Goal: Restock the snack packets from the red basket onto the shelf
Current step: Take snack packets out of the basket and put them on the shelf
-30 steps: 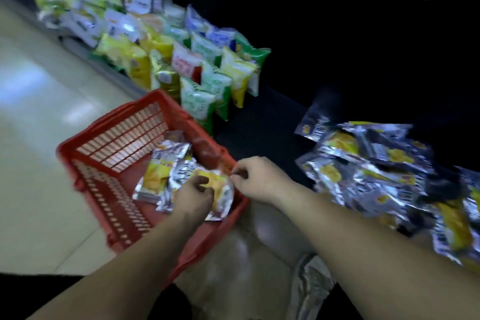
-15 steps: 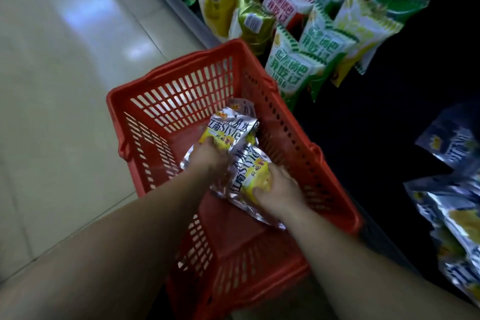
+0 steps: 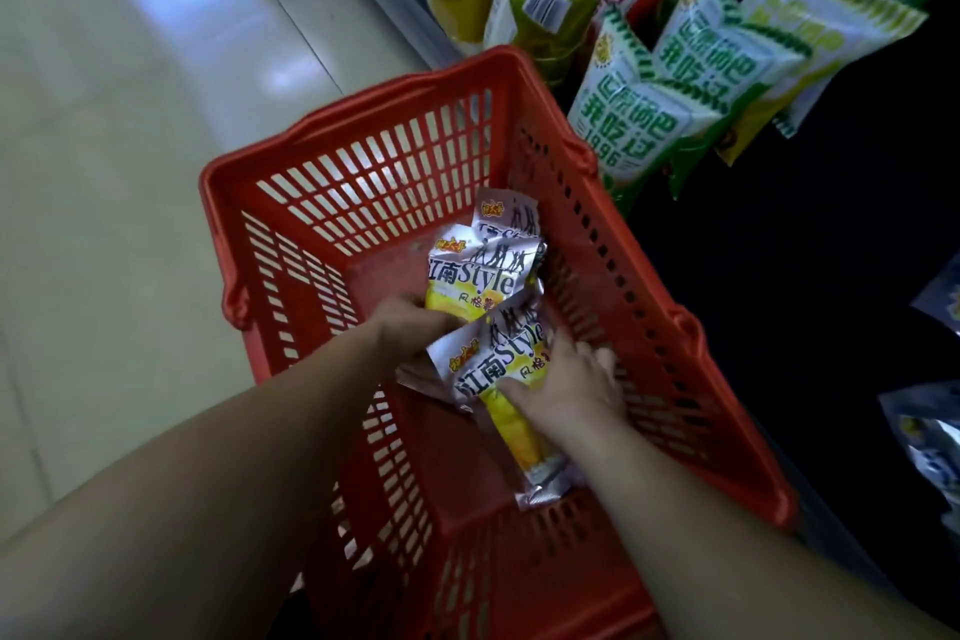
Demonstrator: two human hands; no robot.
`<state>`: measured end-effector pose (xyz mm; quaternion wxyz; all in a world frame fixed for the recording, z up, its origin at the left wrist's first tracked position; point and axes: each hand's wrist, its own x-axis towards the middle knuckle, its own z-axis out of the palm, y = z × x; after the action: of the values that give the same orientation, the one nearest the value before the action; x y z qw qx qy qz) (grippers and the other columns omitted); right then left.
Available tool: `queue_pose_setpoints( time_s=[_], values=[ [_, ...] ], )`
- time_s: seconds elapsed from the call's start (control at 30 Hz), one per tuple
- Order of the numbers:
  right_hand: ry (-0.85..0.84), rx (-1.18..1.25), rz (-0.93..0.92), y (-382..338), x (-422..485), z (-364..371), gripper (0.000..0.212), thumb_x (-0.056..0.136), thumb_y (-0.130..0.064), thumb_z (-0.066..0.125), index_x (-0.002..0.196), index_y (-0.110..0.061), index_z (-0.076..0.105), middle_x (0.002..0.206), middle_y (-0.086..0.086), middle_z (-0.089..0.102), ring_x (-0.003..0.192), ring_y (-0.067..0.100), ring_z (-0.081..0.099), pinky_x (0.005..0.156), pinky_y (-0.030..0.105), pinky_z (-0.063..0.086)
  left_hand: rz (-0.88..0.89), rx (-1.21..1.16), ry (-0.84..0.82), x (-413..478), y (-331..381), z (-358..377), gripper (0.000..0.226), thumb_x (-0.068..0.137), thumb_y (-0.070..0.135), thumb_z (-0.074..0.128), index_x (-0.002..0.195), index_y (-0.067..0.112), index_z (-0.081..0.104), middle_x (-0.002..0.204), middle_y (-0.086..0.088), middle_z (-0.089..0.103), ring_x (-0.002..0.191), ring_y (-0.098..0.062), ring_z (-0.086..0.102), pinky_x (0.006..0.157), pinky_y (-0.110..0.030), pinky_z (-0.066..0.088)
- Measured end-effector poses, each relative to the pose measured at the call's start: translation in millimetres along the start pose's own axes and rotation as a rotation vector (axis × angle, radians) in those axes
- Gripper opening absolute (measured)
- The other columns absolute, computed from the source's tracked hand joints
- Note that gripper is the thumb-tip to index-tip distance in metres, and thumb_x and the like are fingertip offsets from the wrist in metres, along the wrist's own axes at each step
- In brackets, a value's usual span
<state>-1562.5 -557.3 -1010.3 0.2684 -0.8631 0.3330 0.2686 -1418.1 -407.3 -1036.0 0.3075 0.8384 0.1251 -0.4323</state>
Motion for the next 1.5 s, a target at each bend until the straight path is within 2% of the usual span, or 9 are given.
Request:
queue_pose_setpoints(
  time_s=[0.2, 0.37, 0.5, 0.6, 0.7, 0.9, 1.23, 1.4, 1.5],
  values=[
    [0.025, 0.189, 0.052, 8, 3, 0, 0.077, 0.082, -0.053, 0.079, 0.140, -0.013, 0.048, 0.140, 0.011, 0.053, 0.130, 0.032, 0.052, 0.102, 0.037, 0.045, 0.061, -0.197, 0.054, 2, 0, 7, 0.030, 0.079, 0.035, 0.085, 0.099, 0.017, 0.072, 0.095, -0.003, 0.075, 0.071, -0.013, 0.069, 0.056, -0.020, 0.054],
    [0.211, 0.334, 0.095, -8, -2, 1, 0.064, 0.084, -0.048, 0.080, 0.126, -0.008, 0.052, 0.132, 0.015, 0.058, 0.120, 0.038, 0.058, 0.096, 0.043, 0.050, 0.141, -0.389, 0.049, -14, -1, 5, 0.076, 0.080, 0.072, 0.069, 0.128, 0.013, 0.062, 0.111, -0.015, 0.073, 0.084, -0.027, 0.072, 0.057, -0.030, 0.056],
    [0.270, 0.595, 0.170, -35, -5, -5, 0.060, 0.089, -0.047, 0.074, 0.129, -0.009, 0.052, 0.131, 0.014, 0.061, 0.122, 0.036, 0.059, 0.098, 0.040, 0.047, 0.123, -0.589, -0.159, -42, -3, 6, 0.081, 0.087, 0.079, 0.046, 0.128, 0.010, 0.061, 0.071, -0.020, 0.070, 0.044, -0.021, 0.059, 0.043, -0.030, 0.049],
    [0.249, 0.641, 0.160, -48, 0, -9, 0.065, 0.095, -0.047, 0.064, 0.141, -0.005, 0.044, 0.144, 0.017, 0.053, 0.135, 0.036, 0.049, 0.105, 0.041, 0.043, 0.205, -0.588, -0.186, -45, -8, 15, 0.080, 0.092, 0.081, 0.033, 0.149, 0.028, 0.049, 0.147, -0.006, 0.056, 0.123, -0.023, 0.060, 0.102, -0.045, 0.049],
    [0.125, 0.572, 0.147, -41, 8, -8, 0.068, 0.099, -0.042, 0.058, 0.153, -0.008, 0.036, 0.157, 0.014, 0.040, 0.146, 0.032, 0.037, 0.115, 0.040, 0.033, 0.230, -0.716, -0.309, -38, -8, 22, 0.084, 0.086, 0.090, 0.027, 0.155, 0.043, 0.035, 0.159, 0.019, 0.026, 0.151, -0.008, 0.017, 0.126, -0.050, 0.009],
    [0.015, 0.634, 0.063, -9, 12, 0, 0.080, 0.075, -0.066, 0.066, 0.147, -0.036, 0.050, 0.141, -0.009, 0.060, 0.128, 0.017, 0.059, 0.109, 0.038, 0.048, 0.222, -0.642, -0.132, -33, -12, 26, 0.061, 0.077, 0.045, 0.088, 0.128, 0.020, 0.065, 0.124, -0.012, 0.073, 0.101, -0.030, 0.076, 0.091, -0.051, 0.061],
    [-0.216, 0.685, 0.127, 2, 13, -3, 0.084, 0.081, -0.075, 0.059, 0.153, -0.060, 0.018, 0.163, -0.004, 0.037, 0.142, 0.027, 0.045, 0.115, 0.046, 0.042, 0.149, -0.651, -0.137, -36, -14, 49, 0.048, 0.077, 0.029, 0.090, 0.116, 0.017, 0.066, 0.122, -0.018, 0.070, 0.100, -0.033, 0.075, 0.079, -0.046, 0.064],
    [-0.248, 0.144, 0.117, 7, 5, 6, 0.075, 0.098, -0.072, 0.027, 0.161, -0.044, -0.002, 0.168, 0.011, 0.023, 0.155, 0.036, 0.016, 0.125, 0.048, 0.021, 0.118, -0.494, -0.166, -50, -23, 52, 0.049, 0.079, 0.024, 0.089, 0.120, 0.019, 0.062, 0.115, -0.009, 0.075, 0.098, -0.027, 0.075, 0.087, -0.046, 0.063],
    [-0.318, 0.196, 0.100, 14, 1, 2, 0.073, 0.096, -0.076, 0.025, 0.159, -0.051, -0.001, 0.171, 0.006, 0.015, 0.157, 0.034, 0.010, 0.126, 0.048, 0.016, 0.153, -0.458, -0.121, -56, -20, 42, 0.048, 0.077, 0.018, 0.090, 0.119, 0.022, 0.067, 0.110, -0.001, 0.076, 0.092, -0.022, 0.077, 0.083, -0.041, 0.064]
  ],
)
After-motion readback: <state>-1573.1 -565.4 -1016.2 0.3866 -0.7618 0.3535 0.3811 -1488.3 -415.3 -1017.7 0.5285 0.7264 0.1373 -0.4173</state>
